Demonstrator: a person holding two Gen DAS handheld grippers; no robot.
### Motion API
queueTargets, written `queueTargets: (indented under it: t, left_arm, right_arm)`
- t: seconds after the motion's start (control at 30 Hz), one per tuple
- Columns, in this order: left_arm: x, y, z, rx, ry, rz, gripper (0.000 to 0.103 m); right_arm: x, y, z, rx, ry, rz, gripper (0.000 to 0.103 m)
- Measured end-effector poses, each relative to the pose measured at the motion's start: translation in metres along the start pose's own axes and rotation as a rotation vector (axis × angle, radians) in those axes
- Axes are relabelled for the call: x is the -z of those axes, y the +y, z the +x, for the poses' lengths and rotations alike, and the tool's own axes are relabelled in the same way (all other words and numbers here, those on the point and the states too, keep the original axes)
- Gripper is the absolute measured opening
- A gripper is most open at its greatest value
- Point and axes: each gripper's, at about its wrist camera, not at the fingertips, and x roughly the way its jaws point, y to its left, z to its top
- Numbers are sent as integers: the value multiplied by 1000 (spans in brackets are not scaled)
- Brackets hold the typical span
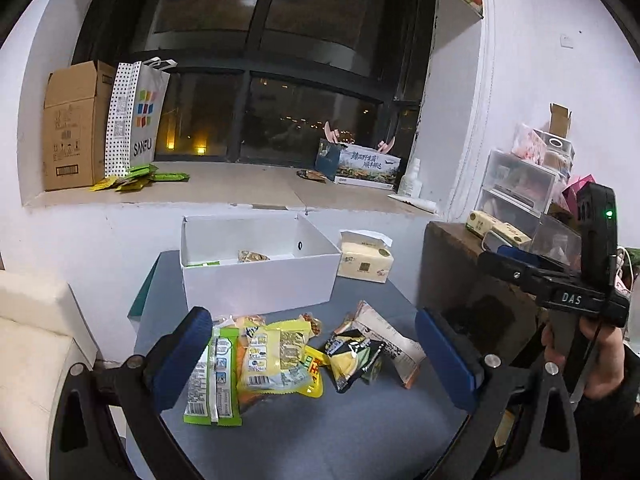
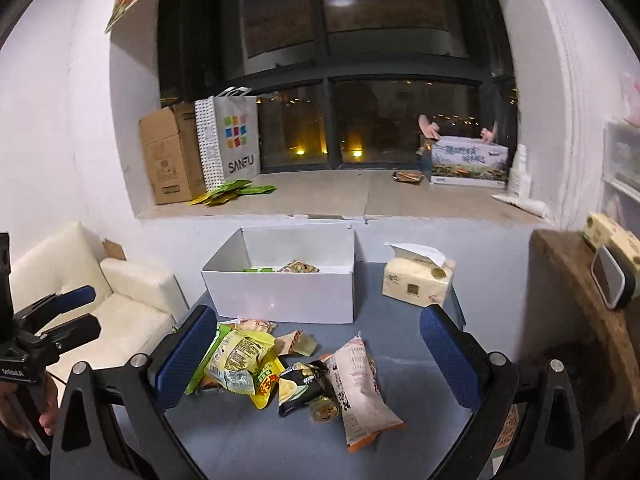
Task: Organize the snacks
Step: 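Grasp a white printed chip bag with the right tool while the left grasps a green bar packet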
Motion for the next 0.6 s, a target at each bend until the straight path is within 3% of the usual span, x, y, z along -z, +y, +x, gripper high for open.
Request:
queueTargets:
  t: [0.27, 0.37, 0.47, 0.6]
  left_arm:
    - [4, 2, -11, 4, -30, 28, 103]
    - [6, 5, -19, 8, -49, 41, 103]
    - [10, 8, -24, 13, -53, 54, 103]
    - [16, 9, -26, -5, -51, 89, 103]
  right_arm:
    - [11, -10, 10, -29, 43, 0, 103]
    - [17, -21, 32, -72, 107, -7, 103]
    - [28, -34, 62, -62, 182, -56, 103]
    - [58, -47, 109, -79, 305, -106, 103]
